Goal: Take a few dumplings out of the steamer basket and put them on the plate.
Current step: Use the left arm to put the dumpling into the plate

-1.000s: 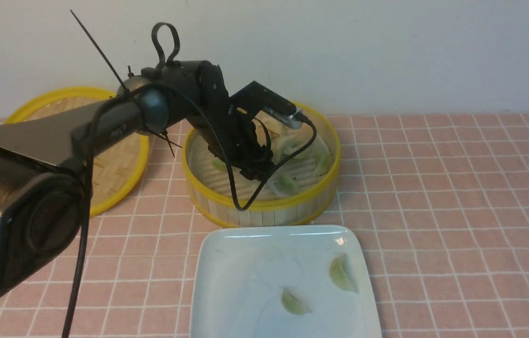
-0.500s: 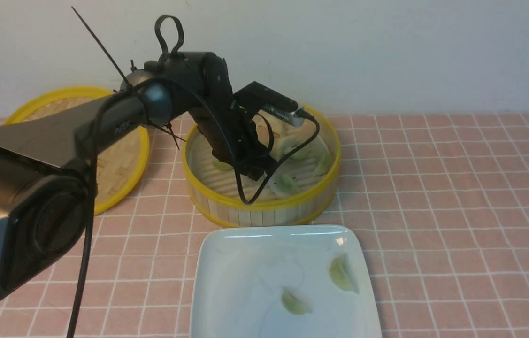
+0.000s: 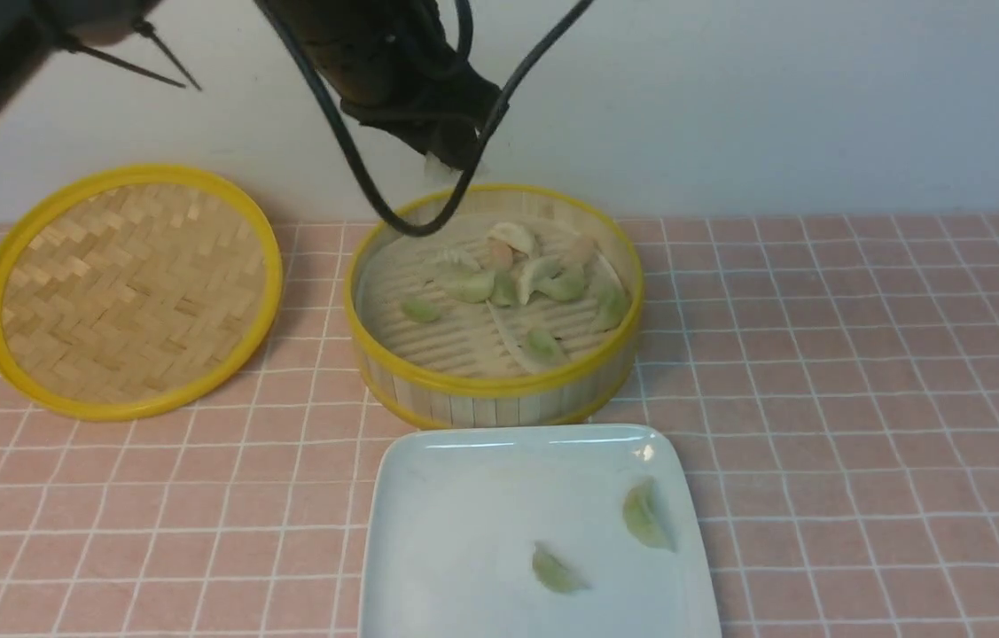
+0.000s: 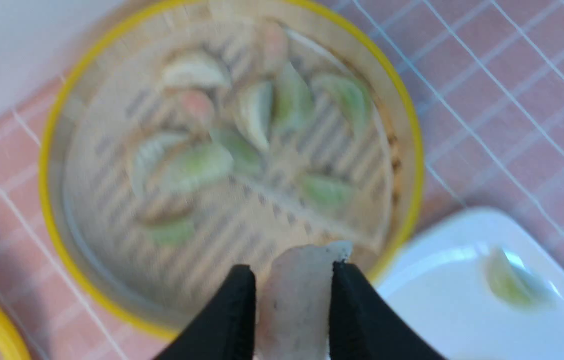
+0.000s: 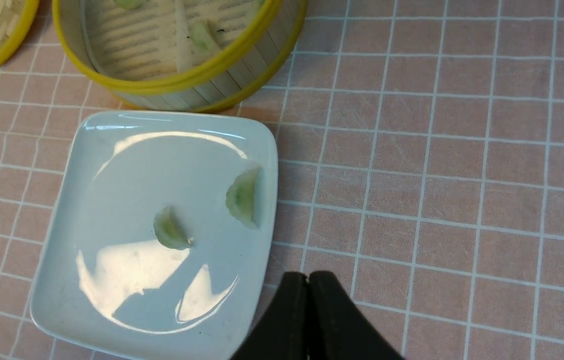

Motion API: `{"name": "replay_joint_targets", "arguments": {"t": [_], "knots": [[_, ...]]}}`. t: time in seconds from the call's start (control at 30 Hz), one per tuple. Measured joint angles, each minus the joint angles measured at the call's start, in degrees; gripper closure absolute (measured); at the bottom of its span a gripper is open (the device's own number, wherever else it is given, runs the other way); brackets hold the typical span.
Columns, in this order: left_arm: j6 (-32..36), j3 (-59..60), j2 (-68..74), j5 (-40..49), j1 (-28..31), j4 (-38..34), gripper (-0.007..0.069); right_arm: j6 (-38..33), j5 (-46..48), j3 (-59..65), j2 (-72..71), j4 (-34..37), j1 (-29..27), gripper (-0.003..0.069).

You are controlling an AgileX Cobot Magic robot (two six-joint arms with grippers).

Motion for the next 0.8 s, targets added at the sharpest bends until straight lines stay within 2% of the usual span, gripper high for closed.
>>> {"name": "replay_joint_targets", "arguments": {"t": [0.17, 0.27, 0.47, 0.57, 0.63, 0.67, 0.7, 0.73, 0.77, 0.8], "knots": [[-0.1, 20.0, -8.2, 0.3, -4.2, -0.2, 0.0459, 0.0, 0.0, 0.0, 0.0, 0.1, 0.0, 0.0669], [-0.1, 30.5, -8.5, -0.6, -7.2, -0.7, 0.0459, 0.0, 0.0, 0.0, 0.0, 0.1, 0.0, 0.0669], [-0.3, 37.8, -3.5, -10.5, -9.8, -0.6, 0.0459, -0.1, 0.0, 0.0, 0.0, 0.7, 0.0, 0.0669], [-0.4, 37.9, -1.5, -12.4, -9.9, -0.6, 0.0405, -0.9, 0.1, -0.3, 0.5, 1.2, 0.0, 0.0669], [-0.4, 37.9, -1.1, -12.6, -9.9, -0.6, 0.0296, -1.5, 0.3, -1.6, 1.9, 1.4, 0.0, 0.0669], [-0.4, 37.9, -1.1, -12.6, -9.9, -0.6, 0.0296, -1.6, 0.3, -1.8, 2.1, 1.4, 0.0, 0.0669], [-0.4, 37.5, -1.1, -12.0, -9.9, -0.6, 0.0202, -2.4, 0.3, -3.6, 4.1, 2.4, 0.0, 0.0669], [-0.4, 37.5, -1.1, -11.8, -9.9, -0.6, 0.0202, -2.4, 0.3, -3.6, 4.4, 2.6, 0.0, 0.0669], [-1.0, 36.1, -1.1, -9.8, -9.9, -0.3, 0.0153, -3.0, 0.3, -5.6, 6.6, 3.2, 0.5, 0.0669], [-1.4, 35.2, -1.1, -8.4, -9.9, 0.0, 0.0143, -3.1, 0.3, -6.7, 7.5, 3.3, 1.1, 0.0669]]}}
